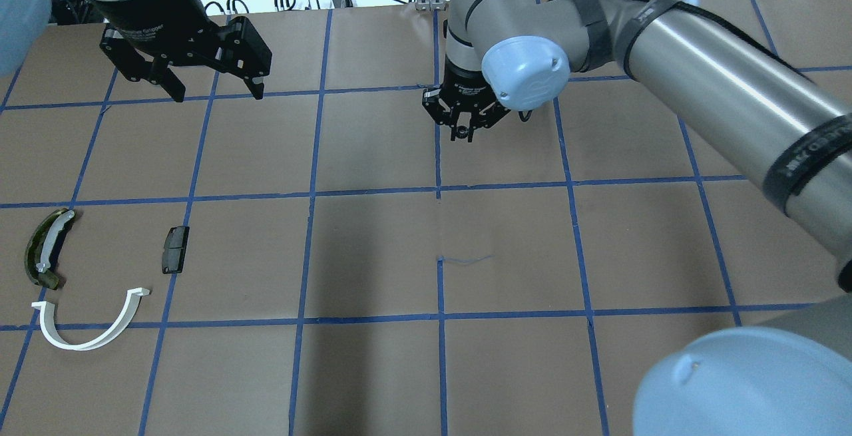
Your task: Place bearing gear from tray to pile
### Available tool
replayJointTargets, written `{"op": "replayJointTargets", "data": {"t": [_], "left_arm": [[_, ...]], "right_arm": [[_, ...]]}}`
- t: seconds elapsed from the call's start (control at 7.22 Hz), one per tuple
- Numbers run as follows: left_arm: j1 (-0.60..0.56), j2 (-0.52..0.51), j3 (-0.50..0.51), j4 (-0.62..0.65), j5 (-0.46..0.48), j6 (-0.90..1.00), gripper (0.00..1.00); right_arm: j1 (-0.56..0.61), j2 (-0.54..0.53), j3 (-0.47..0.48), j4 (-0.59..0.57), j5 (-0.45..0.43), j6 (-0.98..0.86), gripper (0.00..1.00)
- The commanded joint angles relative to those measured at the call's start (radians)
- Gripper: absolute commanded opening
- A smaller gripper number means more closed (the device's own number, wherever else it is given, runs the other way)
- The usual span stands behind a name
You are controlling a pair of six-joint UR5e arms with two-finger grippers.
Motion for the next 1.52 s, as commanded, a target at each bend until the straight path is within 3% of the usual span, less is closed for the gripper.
{"op": "replayJointTargets", "data": {"t": [0.0,0.14,0.28,0.69,1.11,1.38], "left_arm": [[0.002,0.0,0.0,0.0,-0.001,-0.002,1.0],[0.0,0.005,0.0,-0.002,-0.003,-0.003,1.0],[0.002,0.005,0.0,-0.002,-0.001,-0.003,1.0],[0.015,0.014,-0.002,-0.014,0.003,0.0,1.0],[0.017,-0.024,0.02,-0.003,-0.003,-0.015,1.0],[0.009,-0.058,0.017,-0.012,-0.025,-0.078,1.0]], "right_arm": [[0.05,0.099,-0.008,-0.094,0.005,0.008,0.28],[0.076,0.14,0.0,-0.099,-0.011,0.005,0.33],[0.086,0.151,-0.008,-0.099,-0.012,-0.001,0.99],[0.023,0.049,-0.028,-0.053,-0.026,-0.088,1.0],[-0.251,-0.172,-0.032,0.178,-0.024,-0.317,1.0],[-0.492,-0.246,-0.025,0.264,-0.028,-0.55,1.0]]}}
